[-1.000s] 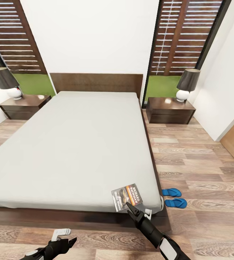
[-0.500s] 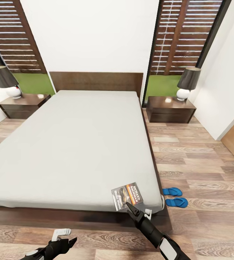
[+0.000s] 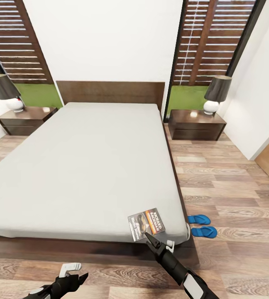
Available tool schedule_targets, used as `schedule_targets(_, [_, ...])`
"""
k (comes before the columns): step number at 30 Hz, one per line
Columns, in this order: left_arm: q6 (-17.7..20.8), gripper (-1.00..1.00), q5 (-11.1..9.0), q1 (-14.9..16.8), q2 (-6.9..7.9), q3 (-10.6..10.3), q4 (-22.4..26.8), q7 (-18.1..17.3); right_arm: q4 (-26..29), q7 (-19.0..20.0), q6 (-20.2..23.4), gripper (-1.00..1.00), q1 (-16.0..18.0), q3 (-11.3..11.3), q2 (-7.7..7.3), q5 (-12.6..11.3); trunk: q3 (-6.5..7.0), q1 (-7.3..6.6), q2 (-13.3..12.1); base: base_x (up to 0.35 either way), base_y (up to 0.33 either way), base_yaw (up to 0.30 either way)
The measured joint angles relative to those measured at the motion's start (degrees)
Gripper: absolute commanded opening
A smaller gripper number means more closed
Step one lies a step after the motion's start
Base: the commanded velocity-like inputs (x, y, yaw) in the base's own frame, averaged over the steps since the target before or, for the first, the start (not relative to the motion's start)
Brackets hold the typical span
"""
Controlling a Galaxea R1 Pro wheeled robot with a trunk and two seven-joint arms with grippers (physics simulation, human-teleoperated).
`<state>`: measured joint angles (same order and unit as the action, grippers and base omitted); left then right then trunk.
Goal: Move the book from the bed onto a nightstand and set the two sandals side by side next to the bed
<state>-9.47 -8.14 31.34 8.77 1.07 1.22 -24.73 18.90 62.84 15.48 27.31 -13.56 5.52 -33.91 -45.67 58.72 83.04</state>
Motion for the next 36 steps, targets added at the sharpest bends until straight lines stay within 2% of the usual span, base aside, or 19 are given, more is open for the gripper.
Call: schedule_targets(36, [0.0, 1.0, 0.0, 0.0, 0.0, 0.0, 0.0, 0.0, 0.0, 0.0, -0.2, 1.0, 0.0, 0.0, 0.0, 0.0, -6.46, 7.91, 14.4, 0.0, 0.0, 0.0])
